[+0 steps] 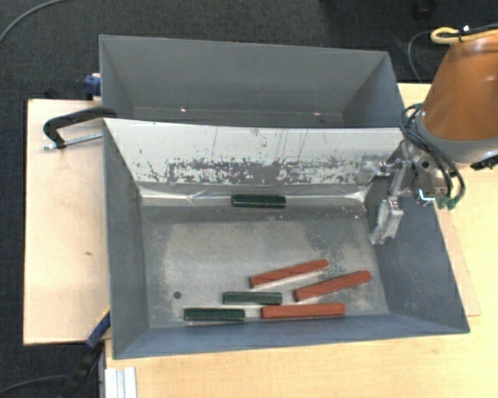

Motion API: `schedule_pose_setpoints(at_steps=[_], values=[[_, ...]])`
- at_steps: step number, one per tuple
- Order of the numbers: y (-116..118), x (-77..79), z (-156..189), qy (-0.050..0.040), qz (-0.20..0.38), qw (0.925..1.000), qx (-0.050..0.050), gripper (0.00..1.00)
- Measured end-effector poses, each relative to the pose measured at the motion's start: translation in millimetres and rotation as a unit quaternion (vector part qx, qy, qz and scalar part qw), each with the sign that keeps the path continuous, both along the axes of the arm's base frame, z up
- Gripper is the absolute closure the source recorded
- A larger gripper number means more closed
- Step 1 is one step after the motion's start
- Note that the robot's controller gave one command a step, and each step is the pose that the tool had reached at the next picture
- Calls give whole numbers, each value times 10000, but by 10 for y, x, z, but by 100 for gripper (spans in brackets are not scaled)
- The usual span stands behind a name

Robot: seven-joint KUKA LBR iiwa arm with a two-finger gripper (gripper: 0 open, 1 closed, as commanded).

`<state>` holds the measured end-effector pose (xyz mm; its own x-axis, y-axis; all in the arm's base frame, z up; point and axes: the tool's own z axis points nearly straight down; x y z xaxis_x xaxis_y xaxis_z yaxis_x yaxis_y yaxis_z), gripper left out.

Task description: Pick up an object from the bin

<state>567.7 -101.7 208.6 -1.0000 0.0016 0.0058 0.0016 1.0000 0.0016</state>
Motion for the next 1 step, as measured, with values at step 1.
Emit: schedule_pose_setpoints(at_steps=[1], values=[[137,166,-1414,-6,1001,9950,10,0]])
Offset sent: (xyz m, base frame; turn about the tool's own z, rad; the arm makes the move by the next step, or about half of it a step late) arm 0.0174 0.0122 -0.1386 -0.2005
